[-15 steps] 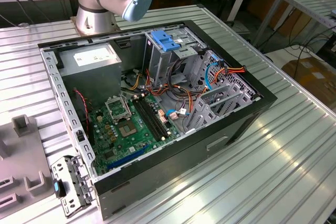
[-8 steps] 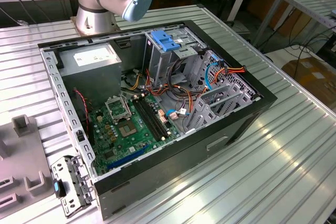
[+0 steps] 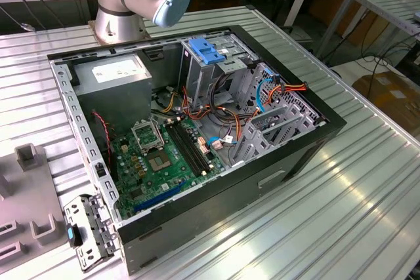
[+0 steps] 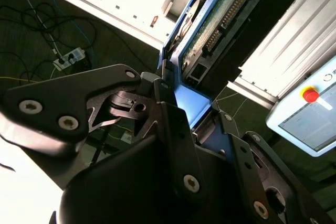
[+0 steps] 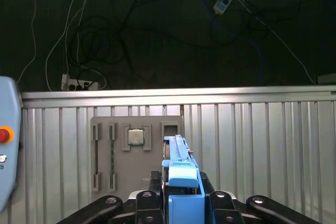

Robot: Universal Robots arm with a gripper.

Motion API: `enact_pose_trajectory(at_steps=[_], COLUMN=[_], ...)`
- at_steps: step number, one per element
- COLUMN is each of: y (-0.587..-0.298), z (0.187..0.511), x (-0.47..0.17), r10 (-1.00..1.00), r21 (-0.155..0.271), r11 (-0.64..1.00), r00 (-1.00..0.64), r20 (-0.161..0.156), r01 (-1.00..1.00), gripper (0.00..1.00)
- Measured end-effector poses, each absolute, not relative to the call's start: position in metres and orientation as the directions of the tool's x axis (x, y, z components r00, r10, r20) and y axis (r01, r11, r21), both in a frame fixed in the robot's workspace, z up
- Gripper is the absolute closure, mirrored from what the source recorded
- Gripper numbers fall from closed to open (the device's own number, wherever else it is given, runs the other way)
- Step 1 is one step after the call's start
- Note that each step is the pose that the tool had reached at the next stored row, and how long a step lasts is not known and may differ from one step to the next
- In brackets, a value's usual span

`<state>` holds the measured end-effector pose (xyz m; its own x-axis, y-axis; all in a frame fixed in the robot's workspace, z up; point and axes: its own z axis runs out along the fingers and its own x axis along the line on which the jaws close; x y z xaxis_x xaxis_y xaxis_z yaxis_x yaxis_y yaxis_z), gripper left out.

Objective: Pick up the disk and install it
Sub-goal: 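Pick up the disk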

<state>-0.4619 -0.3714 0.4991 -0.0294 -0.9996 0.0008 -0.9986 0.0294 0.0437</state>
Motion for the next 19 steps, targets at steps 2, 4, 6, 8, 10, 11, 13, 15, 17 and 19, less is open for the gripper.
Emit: enact_pose_trajectory(at_steps=[2, 4, 6, 8, 10, 11, 13, 15, 17, 19], y=[-0.371, -0.371, -0.371, -0.371, -0.371, -0.371, -0.371, -0.371, -0.371, -0.371], z=[0.499, 0.499, 0.499, 0.499, 0.499, 0.499, 0.499, 0.499, 0.499, 0.499], x=[-0.462, -0.461, -0.459, -0.458, -0.457, -0.456, -0.455, -0.452, -0.450, -0.448], r10=[-1.000, -1.000, -1.000, -1.000, -1.000, -1.000, -1.000, -1.000, -1.000, -1.000], r21=[0.044, 0.044, 0.044, 0.044, 0.044, 0.044, 0.044, 0.044, 0.044, 0.044], r11=[0.029, 0.029, 0.029, 0.029, 0.029, 0.029, 0.029, 0.029, 0.029, 0.029], r00=[-0.029, -0.029, -0.029, -0.029, -0.029, -0.029, -0.029, -0.029, -0.029, -0.029], r20=[0.001, 0.001, 0.001, 0.001, 0.001, 0.001, 0.001, 0.001, 0.001, 0.001], r01=[-0.999, -0.999, -0.999, -0.999, -0.999, -0.999, -0.999, -0.999, -0.999, -0.999], gripper=[0.63, 0.63, 0.63, 0.63, 0.63, 0.63, 0.63, 0.63, 0.63, 0.63])
